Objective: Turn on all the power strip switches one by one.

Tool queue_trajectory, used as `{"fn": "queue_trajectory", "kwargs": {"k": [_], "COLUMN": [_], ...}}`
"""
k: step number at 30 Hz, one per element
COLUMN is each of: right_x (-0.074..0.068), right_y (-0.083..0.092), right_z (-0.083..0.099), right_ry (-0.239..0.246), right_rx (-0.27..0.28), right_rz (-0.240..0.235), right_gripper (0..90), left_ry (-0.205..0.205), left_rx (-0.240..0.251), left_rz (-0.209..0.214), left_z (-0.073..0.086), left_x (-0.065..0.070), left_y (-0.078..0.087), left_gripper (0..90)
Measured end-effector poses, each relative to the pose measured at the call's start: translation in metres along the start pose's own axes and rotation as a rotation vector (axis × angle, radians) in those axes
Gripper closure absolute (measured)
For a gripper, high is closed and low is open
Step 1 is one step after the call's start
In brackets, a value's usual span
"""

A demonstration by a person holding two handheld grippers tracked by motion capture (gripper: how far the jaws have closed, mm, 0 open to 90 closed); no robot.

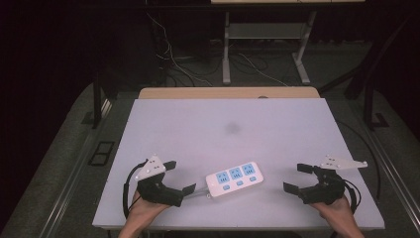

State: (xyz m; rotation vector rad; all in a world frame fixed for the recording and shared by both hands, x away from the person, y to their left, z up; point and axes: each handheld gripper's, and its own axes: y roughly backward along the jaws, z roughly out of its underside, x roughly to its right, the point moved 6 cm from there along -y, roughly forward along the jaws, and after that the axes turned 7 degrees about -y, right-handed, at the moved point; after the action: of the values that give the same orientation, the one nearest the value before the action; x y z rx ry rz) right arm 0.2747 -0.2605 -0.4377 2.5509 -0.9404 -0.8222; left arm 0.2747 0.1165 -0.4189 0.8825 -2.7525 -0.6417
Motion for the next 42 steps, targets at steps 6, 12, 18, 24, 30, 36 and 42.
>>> {"fn": "queue_trajectory", "kwargs": {"k": [6, 12, 18, 24, 30, 36, 42], "right_x": [0.001, 0.001, 0.001, 0.000, 0.001, 0.001, 0.000], "right_y": [-0.001, -0.001, -0.001, -0.001, -0.002, -0.002, -0.002], "right_z": [0.000, 0.001, 0.001, 0.001, 0.002, 0.002, 0.002], "right_ry": [0.002, 0.006, 0.005, 0.006, 0.002, 0.000, 0.001], "right_rx": [-0.004, -0.006, -0.008, -0.011, -0.017, -0.020, -0.020], "right_rz": [0.001, 0.001, 0.001, -0.002, -0.003, -0.004, -0.005], "right_gripper": [0.5, 0.5, 0.5, 0.5, 0.5, 0.5, 0.5], "left_ry": [-0.017, -0.022, -0.035, -0.045, -0.055, -0.064, -0.080], "left_rx": [-0.014, -0.035, -0.053, -0.062, -0.087, -0.113, -0.140], "left_rz": [0.021, 0.047, 0.071, 0.093, 0.122, 0.150, 0.174], "left_z": [-0.011, -0.016, -0.023, -0.029, -0.030, -0.031, -0.033], "left_x": [-0.001, -0.001, 0.001, 0.004, 0.006, 0.010, 0.013], "left_y": [-0.006, -0.014, -0.021, -0.027, -0.037, -0.045, -0.051], "left_gripper": [0.0, 0.0, 0.0, 0.0, 0.0, 0.0, 0.0]}}
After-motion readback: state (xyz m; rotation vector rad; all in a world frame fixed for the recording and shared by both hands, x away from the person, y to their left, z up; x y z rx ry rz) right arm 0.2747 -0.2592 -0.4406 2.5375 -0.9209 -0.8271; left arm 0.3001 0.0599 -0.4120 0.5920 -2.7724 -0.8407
